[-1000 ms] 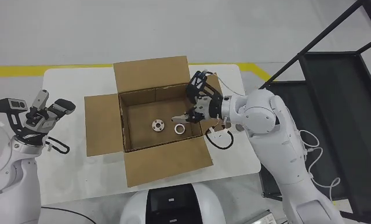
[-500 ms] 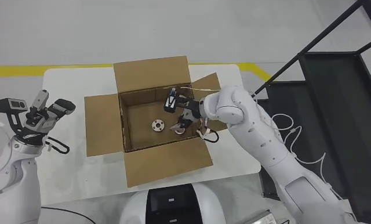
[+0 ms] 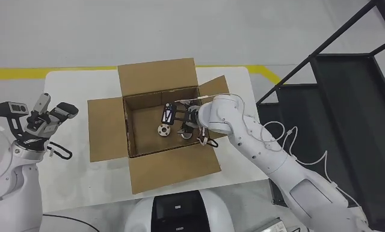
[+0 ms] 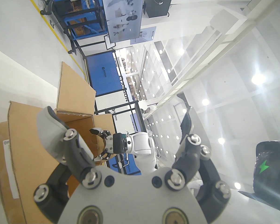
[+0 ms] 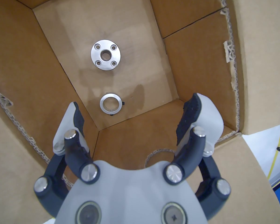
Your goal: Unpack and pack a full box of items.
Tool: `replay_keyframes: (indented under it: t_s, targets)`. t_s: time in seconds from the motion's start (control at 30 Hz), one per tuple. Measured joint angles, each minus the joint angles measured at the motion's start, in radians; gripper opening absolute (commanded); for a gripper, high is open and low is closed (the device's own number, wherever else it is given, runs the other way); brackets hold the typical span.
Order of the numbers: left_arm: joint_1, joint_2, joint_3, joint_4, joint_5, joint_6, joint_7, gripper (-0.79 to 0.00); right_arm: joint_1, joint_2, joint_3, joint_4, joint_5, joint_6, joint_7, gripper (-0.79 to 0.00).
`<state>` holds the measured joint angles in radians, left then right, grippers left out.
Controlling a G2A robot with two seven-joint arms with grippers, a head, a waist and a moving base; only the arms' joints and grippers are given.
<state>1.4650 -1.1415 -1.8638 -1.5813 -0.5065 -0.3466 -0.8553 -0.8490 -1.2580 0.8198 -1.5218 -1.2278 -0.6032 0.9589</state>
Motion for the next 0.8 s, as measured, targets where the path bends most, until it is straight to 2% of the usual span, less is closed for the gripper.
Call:
replay_keyframes:
  t_s: [0.33, 0.47, 0.8]
  targets:
    - [0.0, 0.0, 0.0, 0.0, 0.0, 0.0, 0.0, 0.0, -0.001, 0.0, -0.001, 0.001, -0.001, 0.0, 0.0, 0.0]
    - [0.0, 0.0, 0.0, 0.0, 0.0, 0.0, 0.0, 0.0, 0.012, -0.011, -0.052, 0.028, -0.046, -0.015, -0.011, 0.0]
    - [0.0, 0.0, 0.0, 0.0, 0.0, 0.0, 0.0, 0.0, 0.1, -0.06, -0.157, 0.229, -0.044, -0.015, -0.039, 0.0]
